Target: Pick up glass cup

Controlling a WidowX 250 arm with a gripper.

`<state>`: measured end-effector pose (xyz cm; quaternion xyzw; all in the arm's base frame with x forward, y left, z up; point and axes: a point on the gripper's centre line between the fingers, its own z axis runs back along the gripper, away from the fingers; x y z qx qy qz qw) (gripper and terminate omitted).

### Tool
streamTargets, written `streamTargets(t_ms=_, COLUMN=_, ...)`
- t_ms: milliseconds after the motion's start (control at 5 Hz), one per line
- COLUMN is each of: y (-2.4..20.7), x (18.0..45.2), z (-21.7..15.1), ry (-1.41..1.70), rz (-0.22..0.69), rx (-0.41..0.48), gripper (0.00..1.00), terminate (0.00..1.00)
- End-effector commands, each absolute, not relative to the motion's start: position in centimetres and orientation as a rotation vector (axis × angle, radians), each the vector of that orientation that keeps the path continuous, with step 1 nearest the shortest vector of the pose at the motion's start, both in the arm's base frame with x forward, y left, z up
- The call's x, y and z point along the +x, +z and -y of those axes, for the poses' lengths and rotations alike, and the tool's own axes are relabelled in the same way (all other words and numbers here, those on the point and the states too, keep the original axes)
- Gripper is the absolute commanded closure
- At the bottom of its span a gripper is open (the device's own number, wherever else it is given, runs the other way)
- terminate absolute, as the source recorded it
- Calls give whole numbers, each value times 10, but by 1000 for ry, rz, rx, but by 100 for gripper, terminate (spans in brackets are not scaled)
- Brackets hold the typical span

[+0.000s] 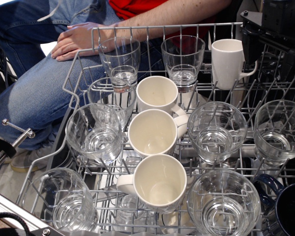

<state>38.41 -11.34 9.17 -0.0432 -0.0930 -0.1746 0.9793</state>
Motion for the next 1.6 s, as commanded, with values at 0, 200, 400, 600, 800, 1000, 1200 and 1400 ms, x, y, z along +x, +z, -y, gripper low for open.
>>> streamTargets(t_ms=0, y=92, x=384, z=113, ry=-352, rz=187, rx=-87, gripper=0, terminate=0)
streamTargets(t_ms=200, y=81, x=391, z=117, ry=-365, rz=194, rx=-119, gripper=0, terminate=0)
streamTargets(t_ms=400, y=74, x=395, z=114, ry=-356, rz=220, rx=-149, gripper=0, terminate=0)
streamTargets(t_ms=600, y=66, x=405, z=118, ry=-356, rz=266, rx=-157, gripper=0, terminate=0)
streamTargets(t_ms=800, y=62, x=413, z=115, ry=-369, rz=317, rx=-175, gripper=0, terminate=0)
streamTargets(t_ms=1000, y=52, x=419, z=113, ry=-375, rz=352, rx=-166, gripper=0, terminate=0)
streamTargets(t_ms=1200, y=45, x=428, z=114, ry=-375, rz=369, rx=-159, gripper=0, terminate=0)
streamTargets(t_ms=1400, y=34, x=433, z=113, ry=-387, rz=387, rx=-131, gripper=0, terminate=0)
